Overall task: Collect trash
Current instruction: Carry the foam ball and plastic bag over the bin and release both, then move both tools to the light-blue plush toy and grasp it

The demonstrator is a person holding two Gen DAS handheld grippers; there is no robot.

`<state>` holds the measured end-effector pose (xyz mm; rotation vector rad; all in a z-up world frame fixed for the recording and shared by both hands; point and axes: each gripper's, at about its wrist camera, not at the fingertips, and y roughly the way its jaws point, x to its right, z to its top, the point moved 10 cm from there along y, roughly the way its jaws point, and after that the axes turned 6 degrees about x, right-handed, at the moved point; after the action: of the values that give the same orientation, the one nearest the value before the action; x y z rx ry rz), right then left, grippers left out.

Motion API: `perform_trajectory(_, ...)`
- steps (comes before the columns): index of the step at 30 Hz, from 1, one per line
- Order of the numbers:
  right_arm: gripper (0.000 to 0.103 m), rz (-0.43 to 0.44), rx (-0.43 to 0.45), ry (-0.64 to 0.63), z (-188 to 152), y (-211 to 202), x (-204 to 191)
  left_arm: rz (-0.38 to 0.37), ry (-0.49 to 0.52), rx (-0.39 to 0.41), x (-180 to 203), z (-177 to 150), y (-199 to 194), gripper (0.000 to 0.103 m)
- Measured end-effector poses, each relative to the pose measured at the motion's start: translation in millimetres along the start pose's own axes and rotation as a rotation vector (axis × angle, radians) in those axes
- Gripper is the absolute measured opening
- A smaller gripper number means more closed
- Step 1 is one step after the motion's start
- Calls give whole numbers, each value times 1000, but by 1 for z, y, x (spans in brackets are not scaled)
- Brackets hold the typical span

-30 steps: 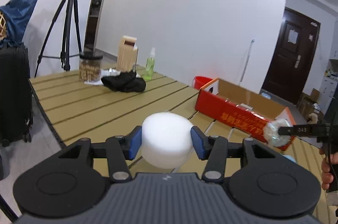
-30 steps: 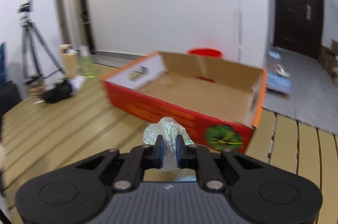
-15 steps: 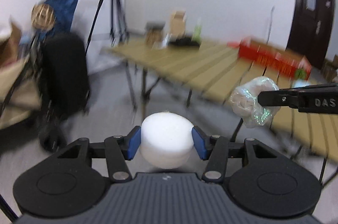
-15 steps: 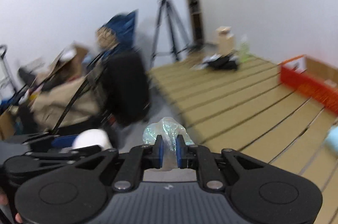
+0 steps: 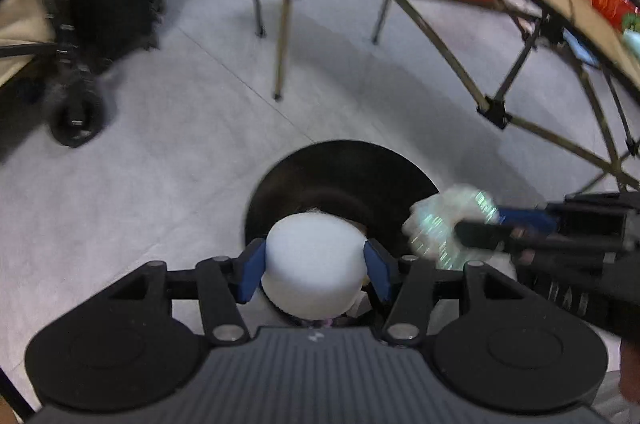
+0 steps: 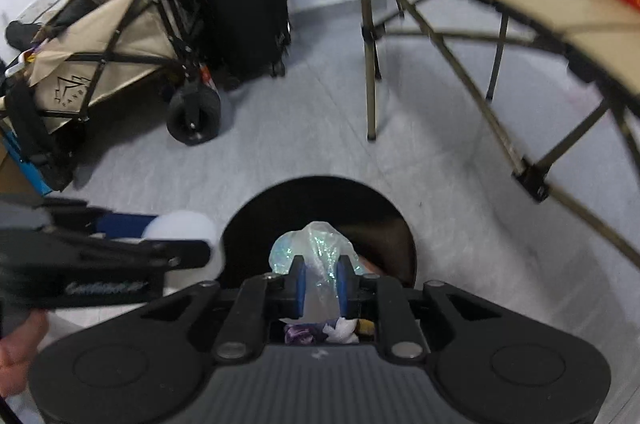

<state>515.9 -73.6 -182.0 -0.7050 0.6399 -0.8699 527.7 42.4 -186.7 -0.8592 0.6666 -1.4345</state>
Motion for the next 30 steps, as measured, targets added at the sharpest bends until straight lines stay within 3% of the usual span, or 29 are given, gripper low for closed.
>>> perform_trajectory(1, 24, 1, -21, 0, -4, 10, 3, 3, 0, -20, 0, 2, 14, 57)
perform_trajectory(2, 27, 1, -33, -2, -6, 18, 5, 12, -11, -28, -1, 5, 26, 65)
perform_trajectory(3, 41, 2, -50, 0, -10, 27, 7, 10, -15, -28, -1, 7, 35, 74)
perform_trajectory(4, 48, -1, -64, 6, -12, 36, 10, 13, -12, -29, -1, 7, 44, 74)
perform_trajectory(6, 48, -20, -89, 17, -18, 49, 19, 45, -4, -69, -1, 6, 53, 74)
perform_trajectory(9, 51, -26, -105, 68, -18, 54, 30, 9, -39, -78, -1, 8, 56, 83)
perform_trajectory(12, 56, -27, -97, 107, -12, 52, 36, 23, -59, -89, -7, 14, 57, 83)
perform_trajectory(22, 61, -28, -120, 50, -15, 53, 24, 16, -48, -83, -3, 16, 49, 84)
perform_trajectory(30, 66, -84, -57, 0, -6, 36, 29, 20, -35, -36, -3, 17, 32, 85)
